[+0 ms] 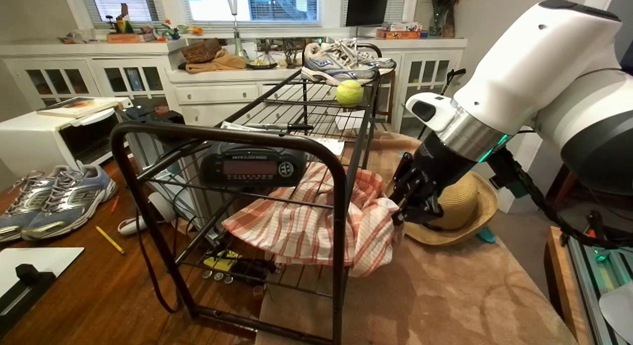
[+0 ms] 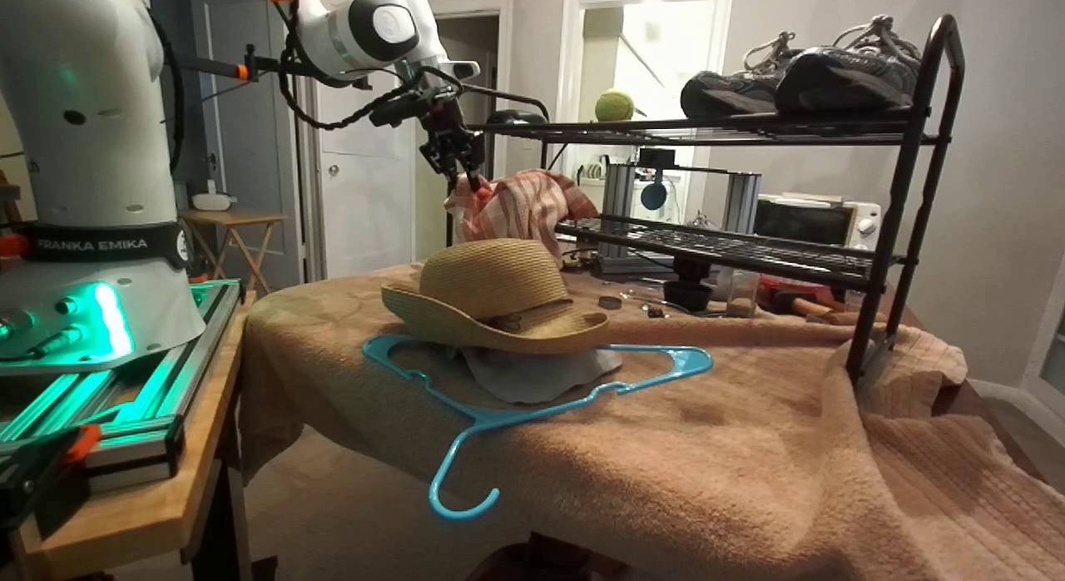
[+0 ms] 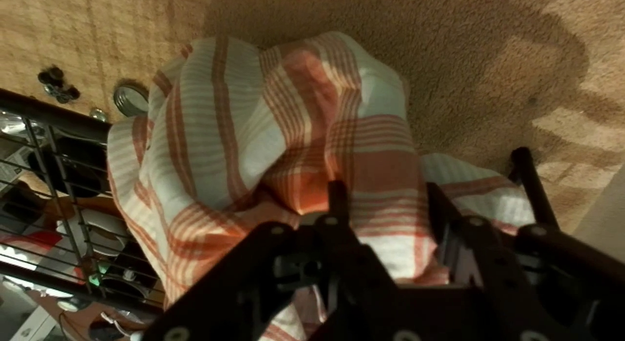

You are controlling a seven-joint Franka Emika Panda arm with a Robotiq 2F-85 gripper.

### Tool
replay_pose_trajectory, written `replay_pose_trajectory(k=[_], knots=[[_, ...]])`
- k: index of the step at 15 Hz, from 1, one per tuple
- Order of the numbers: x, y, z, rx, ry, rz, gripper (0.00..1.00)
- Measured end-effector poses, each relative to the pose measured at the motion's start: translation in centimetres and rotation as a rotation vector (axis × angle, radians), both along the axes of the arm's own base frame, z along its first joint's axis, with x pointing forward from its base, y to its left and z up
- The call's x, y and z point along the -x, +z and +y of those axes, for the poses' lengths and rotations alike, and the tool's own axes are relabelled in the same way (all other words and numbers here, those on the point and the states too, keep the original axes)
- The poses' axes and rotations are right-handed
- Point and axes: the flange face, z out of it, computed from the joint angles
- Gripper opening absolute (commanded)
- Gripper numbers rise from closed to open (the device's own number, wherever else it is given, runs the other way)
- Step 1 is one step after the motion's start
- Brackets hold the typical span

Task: Put the orange and white towel on the top rack

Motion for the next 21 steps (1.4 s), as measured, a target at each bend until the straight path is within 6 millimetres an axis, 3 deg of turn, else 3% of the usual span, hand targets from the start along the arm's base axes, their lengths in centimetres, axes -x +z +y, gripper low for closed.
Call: replay_pose_trajectory(k=[2,6,9,12,18,21], knots=[[0.0,-0.1,0.0,0.002,-0.001,0.0,0.0],[-0.2,0.3,-0.2,-0.04,-0.044,0.005,0.01],[-0.4,1.7,-0.7,-0.126,-0.117,0.002,0.01],[-0.4,5.2,-2.2,-0.23,-0.203,-0.011,0.01],[2.6,13.9,-8.6,-0.306,-0.321,-0.062,0.01],[4.5,17.4,-9.1,-0.331,-0.315,-0.114,0.01]])
